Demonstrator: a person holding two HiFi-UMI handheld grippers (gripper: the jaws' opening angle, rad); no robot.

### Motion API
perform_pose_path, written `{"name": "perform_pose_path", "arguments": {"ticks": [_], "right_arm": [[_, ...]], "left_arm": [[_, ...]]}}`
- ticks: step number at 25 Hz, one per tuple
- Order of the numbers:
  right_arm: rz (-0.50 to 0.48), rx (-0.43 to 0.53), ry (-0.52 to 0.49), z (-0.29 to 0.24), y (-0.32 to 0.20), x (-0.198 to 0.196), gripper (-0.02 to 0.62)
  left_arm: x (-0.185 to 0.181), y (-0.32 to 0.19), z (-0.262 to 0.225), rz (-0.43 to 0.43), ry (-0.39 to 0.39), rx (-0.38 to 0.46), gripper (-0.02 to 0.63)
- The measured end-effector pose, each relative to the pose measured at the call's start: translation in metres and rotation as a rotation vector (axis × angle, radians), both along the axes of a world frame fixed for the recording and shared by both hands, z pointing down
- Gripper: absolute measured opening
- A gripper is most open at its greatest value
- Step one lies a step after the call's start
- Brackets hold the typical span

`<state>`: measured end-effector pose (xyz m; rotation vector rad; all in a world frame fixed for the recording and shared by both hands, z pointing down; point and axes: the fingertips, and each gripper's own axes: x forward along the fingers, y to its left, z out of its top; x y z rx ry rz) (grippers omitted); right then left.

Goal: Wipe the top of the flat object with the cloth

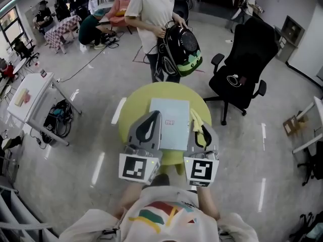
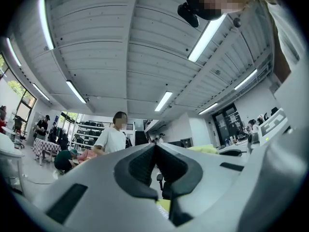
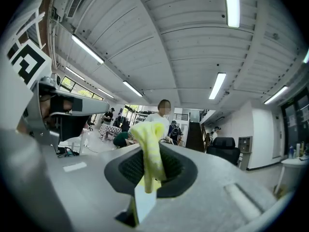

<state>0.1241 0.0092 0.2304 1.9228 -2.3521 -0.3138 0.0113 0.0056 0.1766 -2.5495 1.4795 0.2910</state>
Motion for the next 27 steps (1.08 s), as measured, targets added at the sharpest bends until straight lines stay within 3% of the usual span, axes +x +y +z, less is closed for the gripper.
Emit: {"name": "perform_pose_path", "arguments": {"ticks": [8,27], "right_arm": [[0.004,-0.033,0.009,0.011,0.001,0.003,0.026],[0.029,-0.059,0.023,0.019,-0.002,0.008,0.026]], "left_arm": [[0.007,0.002,0.008,0.02,-0.019,-0.038,0.014],[0.001,-0.005,0.012,0.011,0.013,-0.035,0.014]]}}
